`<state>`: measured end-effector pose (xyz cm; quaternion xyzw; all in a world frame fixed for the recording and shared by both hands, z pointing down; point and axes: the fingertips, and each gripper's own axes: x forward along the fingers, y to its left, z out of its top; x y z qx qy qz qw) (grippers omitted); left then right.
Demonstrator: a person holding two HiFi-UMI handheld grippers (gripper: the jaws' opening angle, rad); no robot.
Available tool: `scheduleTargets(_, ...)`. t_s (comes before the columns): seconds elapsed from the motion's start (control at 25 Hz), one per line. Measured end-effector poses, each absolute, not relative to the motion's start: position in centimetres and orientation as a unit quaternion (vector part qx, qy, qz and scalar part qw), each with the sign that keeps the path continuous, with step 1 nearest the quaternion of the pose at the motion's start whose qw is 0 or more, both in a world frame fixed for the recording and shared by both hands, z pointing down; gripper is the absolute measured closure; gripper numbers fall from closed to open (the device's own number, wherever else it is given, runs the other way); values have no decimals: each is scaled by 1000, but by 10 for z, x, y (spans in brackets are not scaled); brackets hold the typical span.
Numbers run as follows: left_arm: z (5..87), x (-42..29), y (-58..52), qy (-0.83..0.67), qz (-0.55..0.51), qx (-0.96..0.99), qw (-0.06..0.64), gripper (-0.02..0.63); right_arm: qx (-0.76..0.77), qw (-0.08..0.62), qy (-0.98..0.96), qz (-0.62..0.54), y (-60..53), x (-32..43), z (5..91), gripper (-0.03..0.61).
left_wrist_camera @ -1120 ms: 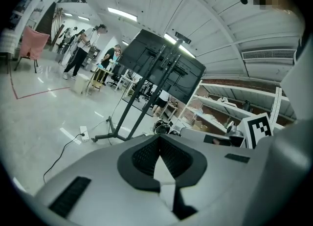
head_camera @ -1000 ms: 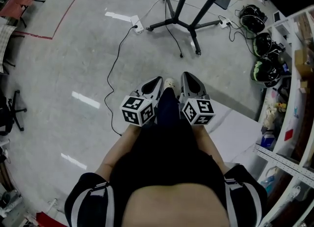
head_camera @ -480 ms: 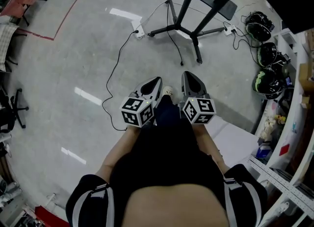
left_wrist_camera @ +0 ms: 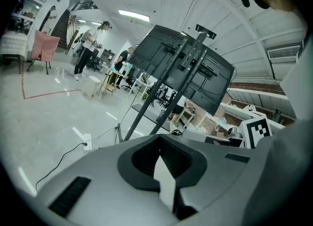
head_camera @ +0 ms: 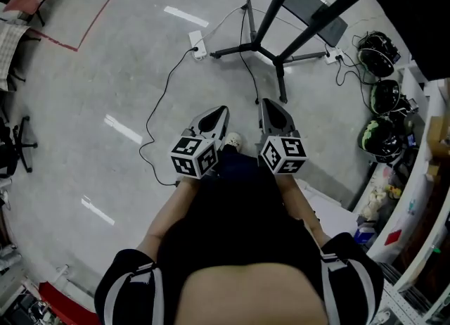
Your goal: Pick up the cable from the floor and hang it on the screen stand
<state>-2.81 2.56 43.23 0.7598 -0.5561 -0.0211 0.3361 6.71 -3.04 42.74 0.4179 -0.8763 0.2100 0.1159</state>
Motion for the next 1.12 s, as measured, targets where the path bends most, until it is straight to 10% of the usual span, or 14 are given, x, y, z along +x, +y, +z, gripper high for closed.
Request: scheduleTargets(1.12,466,-47,-140,-537,-8,776,331,607,414,147,-873,212,-191,55,468,552)
